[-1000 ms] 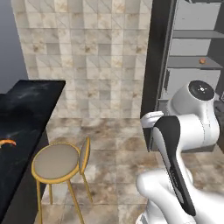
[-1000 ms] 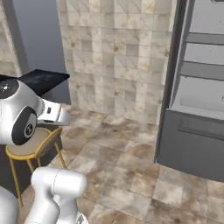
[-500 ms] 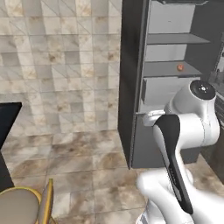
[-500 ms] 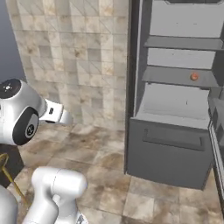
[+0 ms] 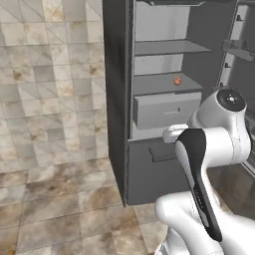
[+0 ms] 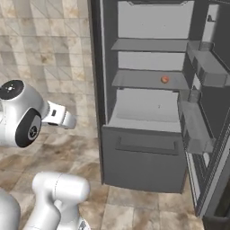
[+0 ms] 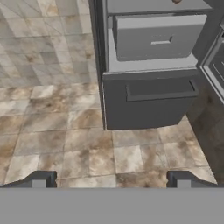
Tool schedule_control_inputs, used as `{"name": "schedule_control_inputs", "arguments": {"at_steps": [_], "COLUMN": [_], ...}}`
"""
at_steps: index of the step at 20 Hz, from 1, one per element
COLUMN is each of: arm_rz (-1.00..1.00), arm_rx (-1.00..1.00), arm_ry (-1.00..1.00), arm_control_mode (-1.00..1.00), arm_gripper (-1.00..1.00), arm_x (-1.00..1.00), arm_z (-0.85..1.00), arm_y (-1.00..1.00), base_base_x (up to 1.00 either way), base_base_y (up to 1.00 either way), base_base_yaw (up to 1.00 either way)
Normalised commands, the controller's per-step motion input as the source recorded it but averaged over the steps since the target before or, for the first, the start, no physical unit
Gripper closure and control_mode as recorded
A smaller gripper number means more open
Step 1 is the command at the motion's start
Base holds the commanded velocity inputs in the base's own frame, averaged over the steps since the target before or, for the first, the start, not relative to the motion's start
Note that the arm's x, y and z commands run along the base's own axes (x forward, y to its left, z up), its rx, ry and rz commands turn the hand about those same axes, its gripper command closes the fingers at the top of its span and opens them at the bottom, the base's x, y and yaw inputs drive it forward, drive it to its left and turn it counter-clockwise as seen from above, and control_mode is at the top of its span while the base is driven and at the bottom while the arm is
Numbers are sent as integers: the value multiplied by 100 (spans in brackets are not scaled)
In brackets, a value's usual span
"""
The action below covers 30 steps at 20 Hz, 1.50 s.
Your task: Open the fridge, remove the peach, squash, and shrimp, and place them on any counter.
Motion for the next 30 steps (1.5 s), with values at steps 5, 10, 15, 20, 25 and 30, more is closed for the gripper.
{"name": "schedule_control_inputs", "arguments": {"at_steps": [5,10,15,20,25,30], "arm_rz": [0,0,0,0,0,0], "arm_rx": [0,0,0,0,0,0], "arm_ry": [0,0,0,0,0,0], "arm_control_mode": [100,100,100,100,100,100], "arm_gripper": [-100,-100,-100,-100,-100,-100], "arm_x": [0,0,0,0,0,0], "arm_z": [0,0,0,0,0,0], "arm_y": [0,0,0,0,0,0], "base_base_x": [30,44,50,51,69,80], "base_base_y": [-25,-36,-45,-41,-5,-9], "base_base_yaw": [-20,-8,-10,-11,-10,-10]}}
